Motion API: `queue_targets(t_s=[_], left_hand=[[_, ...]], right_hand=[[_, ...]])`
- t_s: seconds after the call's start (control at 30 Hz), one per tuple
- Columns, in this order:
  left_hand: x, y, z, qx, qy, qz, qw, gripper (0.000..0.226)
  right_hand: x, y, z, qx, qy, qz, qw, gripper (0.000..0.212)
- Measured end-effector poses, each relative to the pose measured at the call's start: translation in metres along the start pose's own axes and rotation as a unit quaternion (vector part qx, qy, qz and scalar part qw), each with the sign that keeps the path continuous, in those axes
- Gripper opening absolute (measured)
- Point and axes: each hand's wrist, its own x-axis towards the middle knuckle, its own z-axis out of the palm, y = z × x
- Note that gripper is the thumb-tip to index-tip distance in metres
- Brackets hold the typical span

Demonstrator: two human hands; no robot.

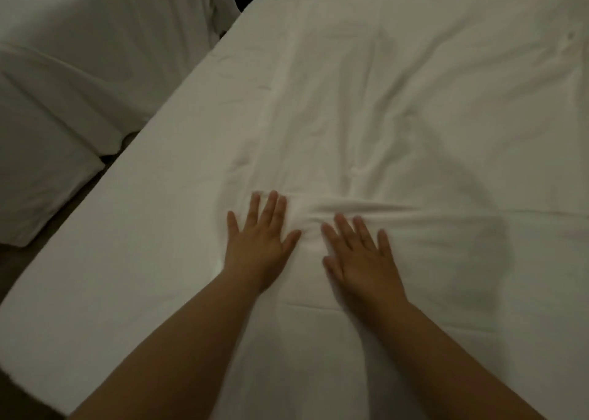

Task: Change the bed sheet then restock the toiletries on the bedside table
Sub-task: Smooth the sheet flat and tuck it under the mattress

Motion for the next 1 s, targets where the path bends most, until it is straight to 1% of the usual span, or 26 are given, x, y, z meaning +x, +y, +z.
queue_targets(t_s=[0.07,0.13,0.17,0.2,0.23,0.27,0.3,0.33,0.37,0.43,0.5,0.53,0.6,0.63,0.67,0.7,0.73,0.77,0.8,0.83,0.87,0.93,0.97,1.0], left_hand=[[0.001,-0.015,0.0,0.016,-0.019,-0.009,1.0,0.072],[-0.003,-0.019,-0.004,-0.002,-0.014,-0.046,0.999,0.064],[-0.008,-0.016,-0.004,-0.015,0.016,-0.05,0.999,0.064],[-0.017,-0.008,-0.003,-0.026,0.067,-0.025,0.997,0.065],[-0.03,0.002,0.0,-0.04,0.114,0.024,0.992,0.066],[-0.047,0.014,0.007,-0.048,0.13,0.092,0.986,0.065],[-0.066,0.023,0.017,-0.038,0.127,0.158,0.978,0.061],[-0.085,0.026,0.025,-0.021,0.115,0.197,0.973,0.056],[-0.102,0.024,0.032,-0.007,0.094,0.203,0.975,0.054],[-0.127,0.011,0.043,0.007,0.077,0.155,0.985,0.053],[-0.148,0.001,0.05,0.019,0.07,0.1,0.992,0.055],[-0.16,0.002,0.051,0.018,0.063,0.076,0.995,0.058],[-0.191,0.013,0.058,-0.007,0.05,0.021,0.999,0.062],[-0.211,0.021,0.061,-0.037,0.045,-0.025,0.998,0.065],[-0.233,0.029,0.063,-0.077,0.041,-0.089,0.992,0.067],[-0.256,0.036,0.063,-0.122,0.044,-0.176,0.976,0.067],[-0.28,0.042,0.062,-0.18,0.045,-0.283,0.941,0.071],[-0.302,0.049,0.062,-0.257,0.055,-0.39,0.882,0.079],[-0.318,0.053,0.063,-0.347,0.071,-0.473,0.807,0.087],[-0.334,0.058,0.064,-0.447,0.093,-0.518,0.723,0.089],[-0.345,0.062,0.068,-0.543,0.107,-0.527,0.644,0.084],[-0.363,0.072,0.067,-0.69,0.08,-0.514,0.503,0.065],[-0.367,0.074,0.063,-0.743,0.071,-0.495,0.445,0.056],[-0.367,0.076,0.057,-0.781,0.078,-0.481,0.391,0.048]], right_hand=[[0.005,0.005,0.004,-0.01,0.012,0.039,0.999,0.077],[0.003,0.012,-0.001,-0.024,0.001,0.127,0.992,0.063],[0.0,0.01,-0.003,-0.019,-0.002,0.161,0.987,0.058],[-0.005,0.003,-0.004,-0.011,0.001,0.174,0.985,0.057],[-0.014,-0.007,-0.002,-0.009,0.024,0.157,0.987,0.058],[-0.027,-0.017,0.004,-0.015,0.061,0.114,0.991,0.06],[-0.042,-0.025,0.014,-0.022,0.077,0.07,0.994,0.06],[-0.061,-0.03,0.024,-0.026,0.08,0.038,0.996,0.056],[-0.08,-0.03,0.032,-0.031,0.077,0.033,0.996,0.053],[-0.117,-0.017,0.038,-0.012,0.06,0.08,0.995,0.051],[-0.153,0.001,0.041,-0.016,0.076,0.135,0.988,0.052],[-0.171,0.008,0.041,-0.021,0.074,0.155,0.985,0.053],[-0.209,0.021,0.041,0.007,0.066,0.18,0.981,0.056],[-0.229,0.025,0.041,0.04,0.064,0.193,0.978,0.059],[-0.249,0.029,0.041,0.086,0.07,0.21,0.972,0.061],[-0.27,0.033,0.04,0.14,0.072,0.231,0.96,0.062],[-0.291,0.037,0.039,0.173,0.089,0.246,0.949,0.063],[-0.311,0.045,0.04,0.181,0.109,0.267,0.94,0.065],[-0.327,0.053,0.042,0.175,0.126,0.289,0.933,0.067],[-0.345,0.062,0.047,0.169,0.134,0.312,0.925,0.067],[-0.357,0.072,0.052,0.161,0.129,0.341,0.917,0.065],[-0.376,0.087,0.057,0.141,0.133,0.359,0.913,0.063],[-0.382,0.094,0.058,0.148,0.14,0.367,0.908,0.066],[-0.387,0.095,0.051,0.148,0.156,0.383,0.898,0.068]])
